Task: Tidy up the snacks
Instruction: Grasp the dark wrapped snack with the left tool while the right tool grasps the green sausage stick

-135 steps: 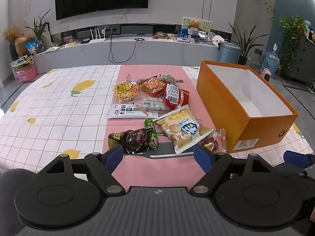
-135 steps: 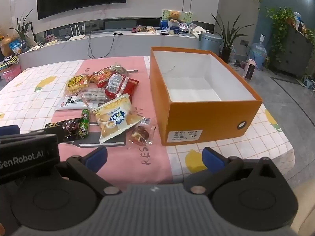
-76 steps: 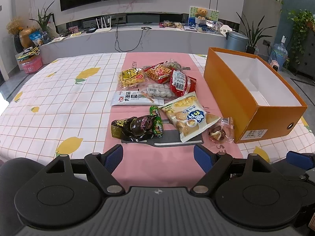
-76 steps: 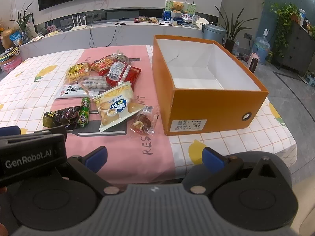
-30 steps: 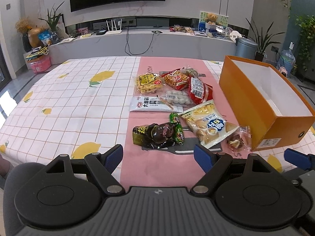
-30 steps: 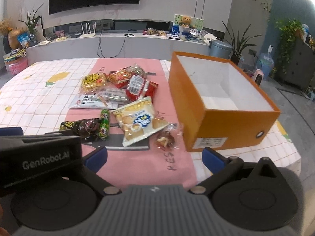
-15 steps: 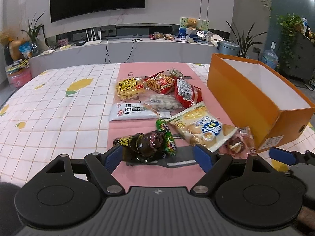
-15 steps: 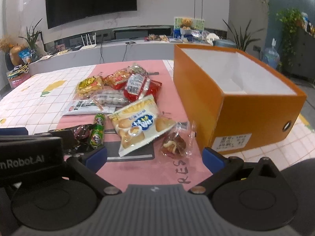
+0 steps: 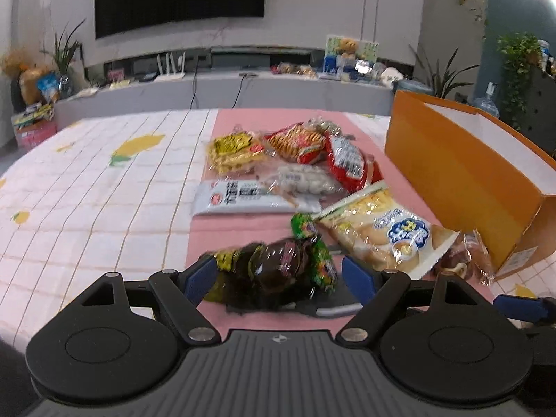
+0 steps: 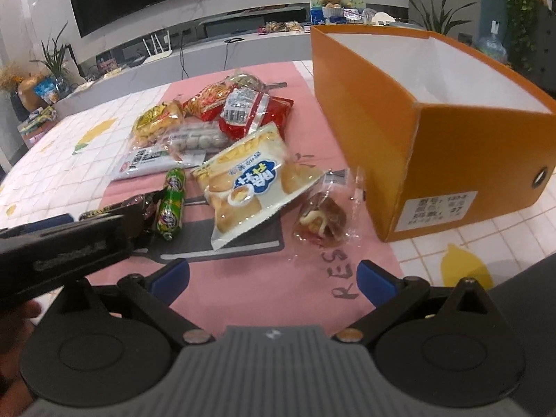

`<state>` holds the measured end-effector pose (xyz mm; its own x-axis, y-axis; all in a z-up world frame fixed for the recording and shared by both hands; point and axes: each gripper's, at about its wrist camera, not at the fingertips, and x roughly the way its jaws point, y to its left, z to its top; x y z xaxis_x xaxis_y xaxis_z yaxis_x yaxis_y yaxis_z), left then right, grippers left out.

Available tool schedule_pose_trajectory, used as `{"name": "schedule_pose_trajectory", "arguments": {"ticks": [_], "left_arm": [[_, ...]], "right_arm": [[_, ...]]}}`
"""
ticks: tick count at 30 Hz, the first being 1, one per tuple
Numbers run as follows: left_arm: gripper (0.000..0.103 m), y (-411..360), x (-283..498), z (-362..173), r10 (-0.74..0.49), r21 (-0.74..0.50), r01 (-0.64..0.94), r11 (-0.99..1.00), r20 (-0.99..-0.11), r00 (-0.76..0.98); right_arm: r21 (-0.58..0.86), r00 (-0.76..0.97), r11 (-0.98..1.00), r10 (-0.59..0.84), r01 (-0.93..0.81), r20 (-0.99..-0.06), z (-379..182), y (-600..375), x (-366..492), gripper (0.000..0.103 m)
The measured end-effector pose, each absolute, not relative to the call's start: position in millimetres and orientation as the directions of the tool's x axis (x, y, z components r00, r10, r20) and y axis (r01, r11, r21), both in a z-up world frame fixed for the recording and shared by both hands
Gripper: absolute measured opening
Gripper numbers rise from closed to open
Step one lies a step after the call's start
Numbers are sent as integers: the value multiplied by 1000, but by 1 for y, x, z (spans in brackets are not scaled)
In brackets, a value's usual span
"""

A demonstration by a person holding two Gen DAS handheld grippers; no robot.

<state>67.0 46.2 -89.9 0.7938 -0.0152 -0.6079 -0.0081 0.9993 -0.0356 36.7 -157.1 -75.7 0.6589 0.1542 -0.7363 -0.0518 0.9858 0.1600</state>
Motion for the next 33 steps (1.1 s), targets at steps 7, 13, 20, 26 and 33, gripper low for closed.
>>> {"name": "schedule_pose_trajectory", "arguments": {"ticks": [7,13,20,26,33], "left_arm": [[96,47,93,-103,58,30,-50,998,-614,787],[101,47,99,-117,43,35,-27,999,-607,793],[103,54,101,-120,59,-5,-79,997,-614,787],[103,69,102,-122,20,-95,-107,990,-645,764],[98,76,103,-122,-2,-132,-119,984,-680,733]], "right_arm": [[185,648,981,177,-57,-740,-75,-158,43,100],[232,620,972,207,-41,-757,-80,-165,48,100],[239,584,971,187,14,-790,-87,-170,52,100],[229,585,973,185,2,-789,-87,-168,51,100],[140,622,990,102,12,-777,-82,-164,48,100]]}}
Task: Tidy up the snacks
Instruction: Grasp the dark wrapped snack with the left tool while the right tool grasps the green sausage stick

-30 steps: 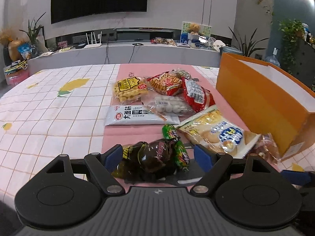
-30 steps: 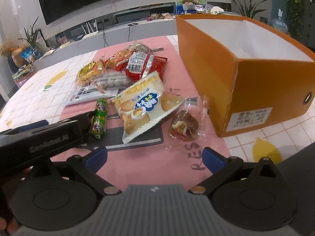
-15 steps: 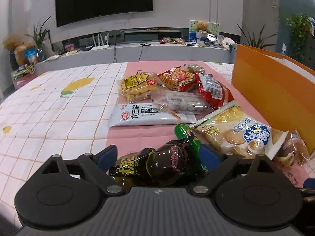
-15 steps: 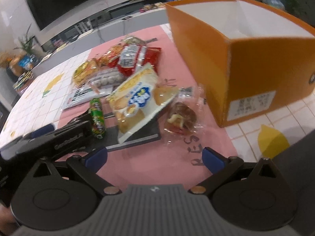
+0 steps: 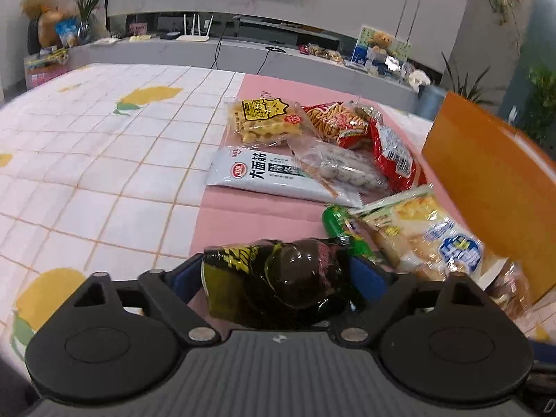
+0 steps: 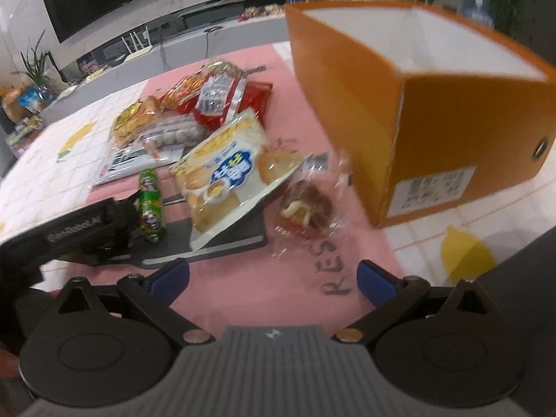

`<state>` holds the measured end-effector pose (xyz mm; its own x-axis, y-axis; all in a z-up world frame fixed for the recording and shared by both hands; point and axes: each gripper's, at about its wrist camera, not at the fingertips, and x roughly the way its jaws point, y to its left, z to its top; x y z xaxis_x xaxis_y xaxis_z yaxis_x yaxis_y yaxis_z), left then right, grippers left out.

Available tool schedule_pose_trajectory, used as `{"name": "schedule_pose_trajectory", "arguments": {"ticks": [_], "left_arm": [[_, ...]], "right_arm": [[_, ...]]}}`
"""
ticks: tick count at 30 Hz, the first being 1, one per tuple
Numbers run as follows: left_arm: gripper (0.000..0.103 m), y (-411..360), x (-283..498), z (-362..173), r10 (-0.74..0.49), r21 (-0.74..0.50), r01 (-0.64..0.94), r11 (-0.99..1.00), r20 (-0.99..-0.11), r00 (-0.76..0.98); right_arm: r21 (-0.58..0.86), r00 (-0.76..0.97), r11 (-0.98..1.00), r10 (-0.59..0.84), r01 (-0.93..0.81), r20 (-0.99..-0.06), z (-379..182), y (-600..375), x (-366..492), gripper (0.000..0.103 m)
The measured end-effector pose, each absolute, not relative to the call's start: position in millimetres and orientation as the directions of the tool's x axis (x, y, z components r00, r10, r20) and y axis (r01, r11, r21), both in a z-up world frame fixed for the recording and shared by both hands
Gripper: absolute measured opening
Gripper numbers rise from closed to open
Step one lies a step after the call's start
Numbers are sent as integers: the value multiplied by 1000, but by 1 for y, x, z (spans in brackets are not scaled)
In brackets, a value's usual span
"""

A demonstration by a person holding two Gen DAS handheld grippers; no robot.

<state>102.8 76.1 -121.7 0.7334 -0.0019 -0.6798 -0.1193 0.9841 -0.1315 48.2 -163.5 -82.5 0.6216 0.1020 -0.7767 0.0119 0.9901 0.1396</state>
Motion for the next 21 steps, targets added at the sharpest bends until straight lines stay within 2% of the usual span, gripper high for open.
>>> {"name": "schedule_pose_trajectory", "arguments": {"ticks": [2,4,8,14,18,21], "left_arm": [[85,68,102,-124,60,-35,-115,993,-683,728],[85,60,100,-125,101,33,-106,994,-674,732],[88,58,99,-125,114,55,-104,993,-666,737],[96,67,104,-126,96,-5,-133,991,-669,738],[96,77,102,-123,58,-90,-156,984,-664,745],[91,82,101,-122,24,-134,-150,979,-662,749]], "right_arm": [[134,624,991,107,-3,-774,-81,-161,47,100],[126,623,992,104,-10,-775,-82,-160,47,100],[114,624,993,96,-12,-775,-82,-159,46,100],[105,604,994,96,-21,-791,-86,-156,50,100],[75,587,997,80,-33,-805,-91,-152,54,100],[71,604,997,71,-25,-794,-88,-152,54,100]]}}
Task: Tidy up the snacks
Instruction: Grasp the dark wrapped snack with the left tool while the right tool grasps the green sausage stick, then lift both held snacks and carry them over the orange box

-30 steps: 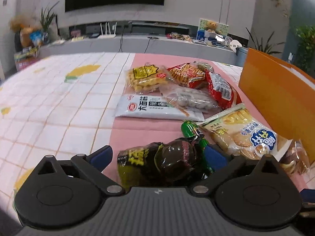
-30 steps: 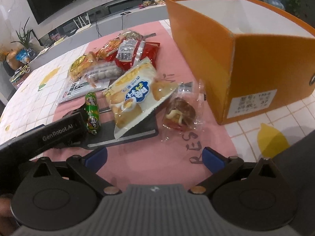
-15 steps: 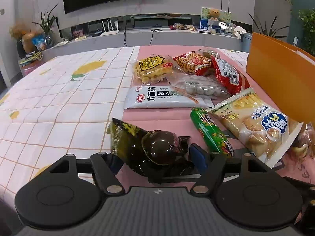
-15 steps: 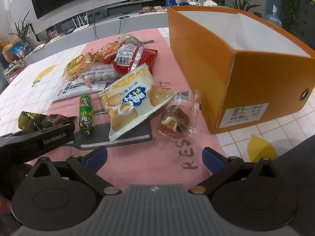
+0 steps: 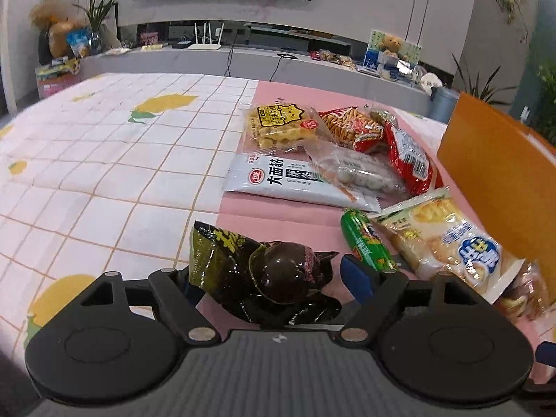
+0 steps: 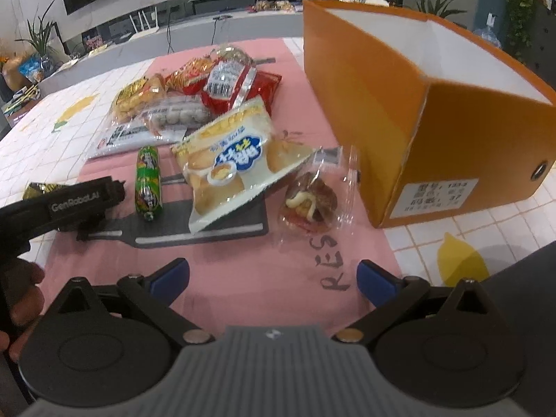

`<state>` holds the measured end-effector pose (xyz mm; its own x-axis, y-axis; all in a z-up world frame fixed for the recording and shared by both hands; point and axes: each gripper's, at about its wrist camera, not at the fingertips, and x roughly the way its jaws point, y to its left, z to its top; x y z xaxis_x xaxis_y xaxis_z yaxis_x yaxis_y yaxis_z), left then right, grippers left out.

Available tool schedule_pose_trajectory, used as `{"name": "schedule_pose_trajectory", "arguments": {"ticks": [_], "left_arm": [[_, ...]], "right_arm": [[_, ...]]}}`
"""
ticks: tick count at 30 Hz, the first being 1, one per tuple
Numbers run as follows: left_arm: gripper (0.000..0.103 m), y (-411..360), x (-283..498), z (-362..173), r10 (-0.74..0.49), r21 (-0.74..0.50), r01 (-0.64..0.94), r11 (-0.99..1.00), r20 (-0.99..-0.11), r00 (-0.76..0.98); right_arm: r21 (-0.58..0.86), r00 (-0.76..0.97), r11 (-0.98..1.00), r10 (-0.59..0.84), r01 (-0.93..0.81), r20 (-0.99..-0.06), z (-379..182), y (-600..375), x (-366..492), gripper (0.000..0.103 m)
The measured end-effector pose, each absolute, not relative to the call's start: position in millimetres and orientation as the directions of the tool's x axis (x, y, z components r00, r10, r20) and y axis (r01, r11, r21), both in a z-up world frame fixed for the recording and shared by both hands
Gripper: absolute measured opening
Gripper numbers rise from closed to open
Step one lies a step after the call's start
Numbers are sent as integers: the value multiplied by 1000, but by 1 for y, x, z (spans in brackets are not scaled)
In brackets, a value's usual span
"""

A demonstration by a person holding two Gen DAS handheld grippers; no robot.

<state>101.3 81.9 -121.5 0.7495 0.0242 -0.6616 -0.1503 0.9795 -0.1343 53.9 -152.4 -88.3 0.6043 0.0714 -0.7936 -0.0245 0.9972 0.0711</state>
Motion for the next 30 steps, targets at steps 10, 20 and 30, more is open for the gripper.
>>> {"name": "schedule_pose_trajectory", "arguments": {"ticks": [10,20,30], "left_arm": [[55,80,100,-121,12,-135,-131,982,-649,761],[54,89,91,-108,13,-183,-154,971,-604,797],[53,105,77,-85,-11,-243,-147,959,-551,835]], "right_arm": [[44,615,999,48,-21,-787,-88,-151,55,100],[133,656,988,151,-77,-739,-76,-149,48,100],[212,809,959,274,-188,-521,-60,-134,25,100]]}}
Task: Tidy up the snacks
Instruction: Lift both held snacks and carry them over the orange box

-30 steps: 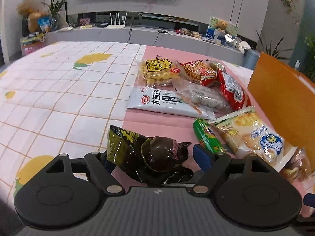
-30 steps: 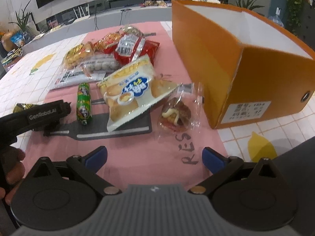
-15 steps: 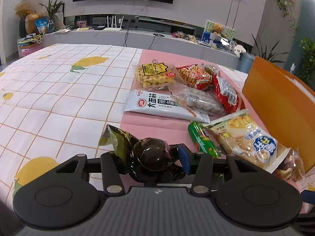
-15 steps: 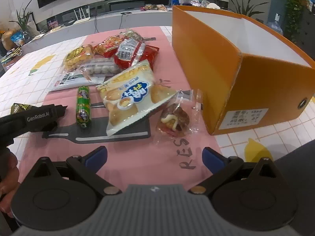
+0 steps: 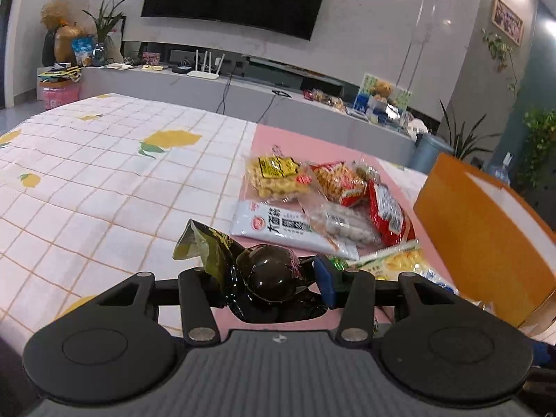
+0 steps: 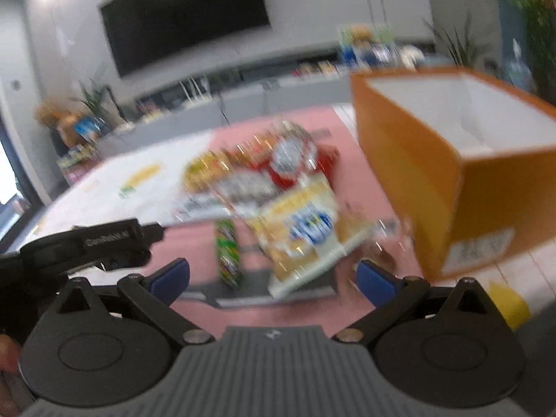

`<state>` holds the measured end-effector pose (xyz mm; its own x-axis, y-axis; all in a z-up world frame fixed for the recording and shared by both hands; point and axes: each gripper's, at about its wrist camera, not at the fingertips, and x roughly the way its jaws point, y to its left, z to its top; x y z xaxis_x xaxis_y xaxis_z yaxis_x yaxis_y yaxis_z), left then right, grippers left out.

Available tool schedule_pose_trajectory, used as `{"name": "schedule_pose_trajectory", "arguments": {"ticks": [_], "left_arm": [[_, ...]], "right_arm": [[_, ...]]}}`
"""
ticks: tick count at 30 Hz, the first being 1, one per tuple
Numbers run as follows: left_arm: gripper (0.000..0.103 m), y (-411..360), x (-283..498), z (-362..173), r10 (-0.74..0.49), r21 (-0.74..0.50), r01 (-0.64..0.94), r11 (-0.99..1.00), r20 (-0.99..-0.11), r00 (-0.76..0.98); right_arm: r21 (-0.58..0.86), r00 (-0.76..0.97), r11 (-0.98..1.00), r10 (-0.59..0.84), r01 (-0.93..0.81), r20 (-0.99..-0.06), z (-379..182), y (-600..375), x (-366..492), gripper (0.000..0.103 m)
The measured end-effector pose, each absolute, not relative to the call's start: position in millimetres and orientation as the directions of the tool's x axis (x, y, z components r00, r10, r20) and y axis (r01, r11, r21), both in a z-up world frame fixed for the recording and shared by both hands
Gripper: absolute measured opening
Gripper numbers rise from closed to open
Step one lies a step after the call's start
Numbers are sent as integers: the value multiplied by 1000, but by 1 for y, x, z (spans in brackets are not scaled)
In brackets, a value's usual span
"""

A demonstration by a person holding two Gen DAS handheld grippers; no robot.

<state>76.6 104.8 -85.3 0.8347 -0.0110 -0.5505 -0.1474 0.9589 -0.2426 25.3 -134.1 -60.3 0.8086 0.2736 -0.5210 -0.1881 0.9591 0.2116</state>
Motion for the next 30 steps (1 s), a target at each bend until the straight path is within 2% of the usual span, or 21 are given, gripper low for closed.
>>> {"name": "schedule_pose_trajectory", "arguments": {"ticks": [5,8,10,12,15,17,21,23,28,30], "left_arm": [[53,122,73,-80,-8,-284,-180,942,-555,832],[53,133,69,-77,0,-315,-206,926,-549,836],[53,138,69,-75,-2,-328,-210,921,-543,840],[53,141,69,-75,-1,-334,-213,918,-540,842],[53,141,70,-78,-3,-335,-214,918,-544,839],[53,143,71,-80,-10,-342,-213,915,-548,837],[53,143,73,-84,-17,-343,-206,916,-548,836],[53,144,75,-86,-16,-339,-206,918,-552,834],[53,145,78,-91,-15,-346,-223,911,-569,822],[53,144,79,-92,-20,-346,-220,912,-573,819]], "right_arm": [[87,867,960,278,-267,-414,-61,-106,25,100],[34,847,956,276,-293,-454,-61,-91,42,100],[65,818,948,302,-311,-490,-64,-85,57,100],[76,818,945,315,-319,-482,-67,-82,61,100],[-43,843,951,251,-307,-476,-76,-69,65,97],[-76,844,943,251,-323,-474,-83,-65,68,76],[-36,810,937,281,-348,-514,-96,-60,80,63],[-28,797,938,278,-346,-537,-102,-58,89,51],[-2,773,943,271,-332,-574,-112,-56,102,33],[-12,766,943,263,-333,-587,-115,-52,107,30]]}}
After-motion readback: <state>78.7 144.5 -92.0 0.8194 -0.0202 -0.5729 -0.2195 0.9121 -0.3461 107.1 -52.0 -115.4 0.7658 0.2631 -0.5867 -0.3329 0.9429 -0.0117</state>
